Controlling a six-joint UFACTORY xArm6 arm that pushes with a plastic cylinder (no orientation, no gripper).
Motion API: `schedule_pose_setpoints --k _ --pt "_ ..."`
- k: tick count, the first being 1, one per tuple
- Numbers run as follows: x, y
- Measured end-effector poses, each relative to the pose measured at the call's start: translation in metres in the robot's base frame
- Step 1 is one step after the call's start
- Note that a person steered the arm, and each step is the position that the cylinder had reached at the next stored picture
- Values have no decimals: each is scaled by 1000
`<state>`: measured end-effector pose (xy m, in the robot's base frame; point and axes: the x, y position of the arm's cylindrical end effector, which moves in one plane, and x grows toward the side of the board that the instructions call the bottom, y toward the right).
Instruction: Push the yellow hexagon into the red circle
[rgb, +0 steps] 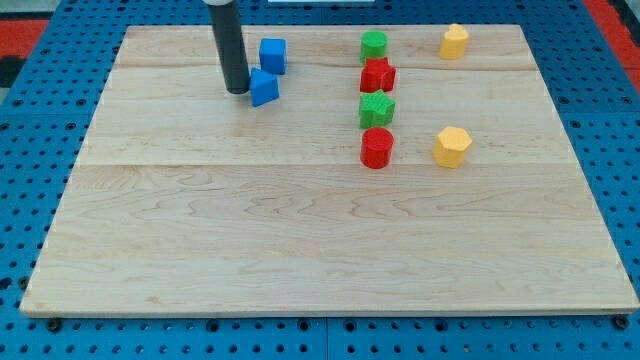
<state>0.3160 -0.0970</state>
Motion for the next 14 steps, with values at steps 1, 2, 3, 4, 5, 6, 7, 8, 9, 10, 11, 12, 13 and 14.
schedule_pose_setpoints --k 1,2,3,4,5,6,7,8,9,10,11,12,13,14 --pt "0 0" --pt "24 -25" --pt "99 -15" --pt "193 28" --pt "245 121" --pt "250 161" --pt "250 166" --pt "242 166" --pt "218 166" --pt "197 169" --pt "195 217" --pt "187 244" --pt "175 253" --pt "158 327"
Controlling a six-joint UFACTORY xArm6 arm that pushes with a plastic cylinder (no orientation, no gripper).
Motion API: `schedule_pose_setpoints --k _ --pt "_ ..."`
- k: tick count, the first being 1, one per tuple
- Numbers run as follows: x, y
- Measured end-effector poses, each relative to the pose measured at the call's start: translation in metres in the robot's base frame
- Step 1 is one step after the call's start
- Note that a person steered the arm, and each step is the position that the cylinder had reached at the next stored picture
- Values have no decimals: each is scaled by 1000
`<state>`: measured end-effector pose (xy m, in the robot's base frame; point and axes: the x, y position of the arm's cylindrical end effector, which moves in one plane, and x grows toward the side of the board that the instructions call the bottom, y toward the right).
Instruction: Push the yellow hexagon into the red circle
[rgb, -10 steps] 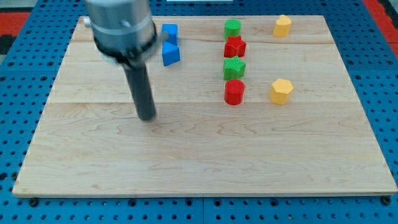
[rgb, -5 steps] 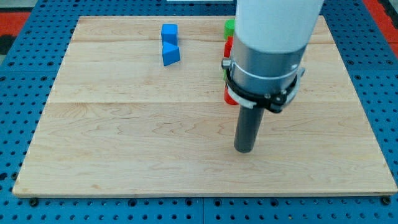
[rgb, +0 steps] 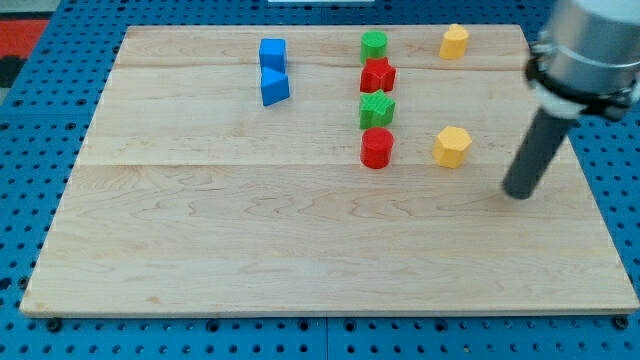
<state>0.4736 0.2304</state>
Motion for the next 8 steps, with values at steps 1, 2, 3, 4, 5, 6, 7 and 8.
schedule_pose_setpoints --k 1,2,3,4,5,6,7,8 --pt "-63 9" --pt "-96 -35" --pt "-98 -77" --pt "-47 -133" --pt "-24 -108" --pt "-71 -56" --pt "-106 -51" --pt "-79 8"
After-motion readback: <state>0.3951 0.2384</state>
